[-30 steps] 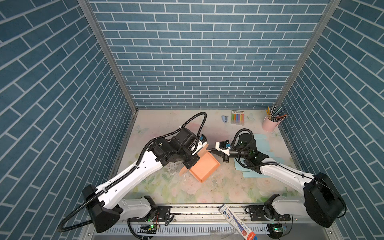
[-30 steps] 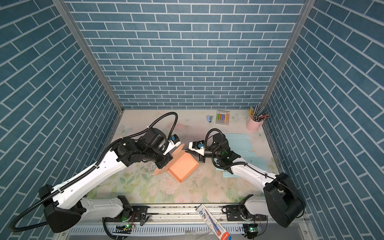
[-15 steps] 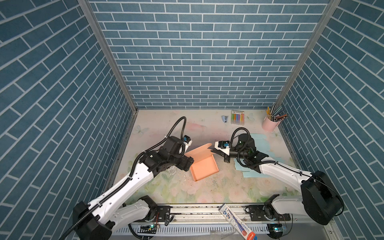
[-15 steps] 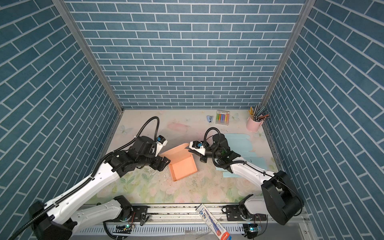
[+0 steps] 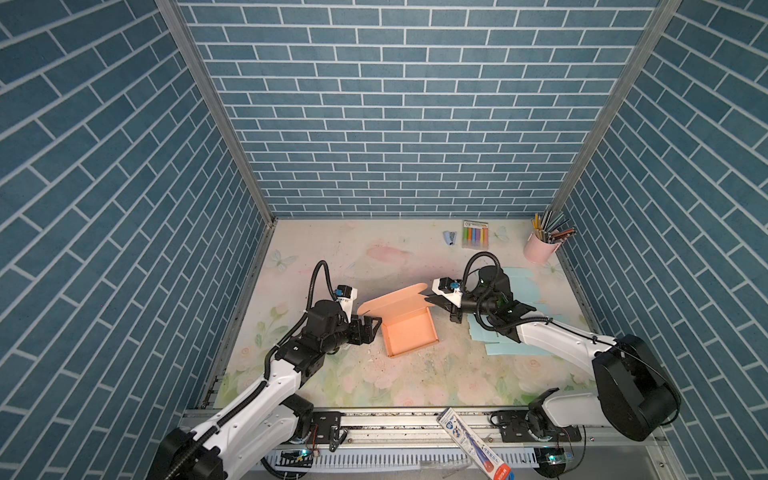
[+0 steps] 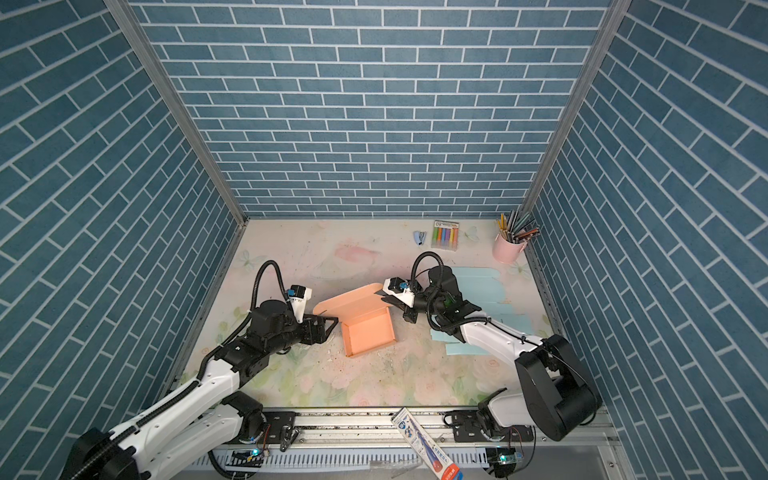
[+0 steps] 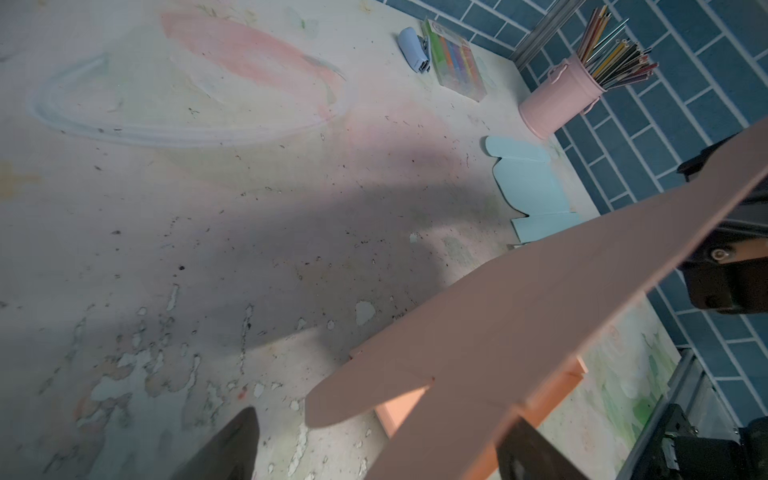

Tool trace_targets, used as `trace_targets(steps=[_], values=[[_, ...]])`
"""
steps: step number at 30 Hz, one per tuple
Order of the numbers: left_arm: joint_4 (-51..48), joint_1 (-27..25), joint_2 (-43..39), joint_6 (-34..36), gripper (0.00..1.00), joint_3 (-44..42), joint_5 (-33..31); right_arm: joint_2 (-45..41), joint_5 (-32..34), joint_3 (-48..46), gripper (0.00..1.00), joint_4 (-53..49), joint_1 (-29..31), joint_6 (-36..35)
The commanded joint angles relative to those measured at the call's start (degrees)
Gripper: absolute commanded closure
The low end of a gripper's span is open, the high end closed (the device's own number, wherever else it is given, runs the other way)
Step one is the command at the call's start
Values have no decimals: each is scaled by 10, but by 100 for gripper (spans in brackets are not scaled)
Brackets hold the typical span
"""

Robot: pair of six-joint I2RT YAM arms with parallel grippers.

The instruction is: Fold the paper box

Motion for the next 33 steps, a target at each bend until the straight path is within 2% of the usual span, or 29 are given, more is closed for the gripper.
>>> trace_targets(steps=[1,4,9,14,21,33], values=[[163,4,0,-22,12,-37,43,5,-17,-5,100,17,-5,9],[202,4,12,-15,12,-50,60,8,-12,-4,100,18,-6,13],[200,4,18,-7,19,-46,64,7,-4,-3,100,18,-10,17],[194,4,9,-2,41,-47,59,3,-3,-5,99,21,-12,22],[165,-2,5,-6,55,-54,32,3,20,-3,100,19,-13,24],[147,-18,5,1,60,-65,0,0,38,-2,100,20,-14,31]])
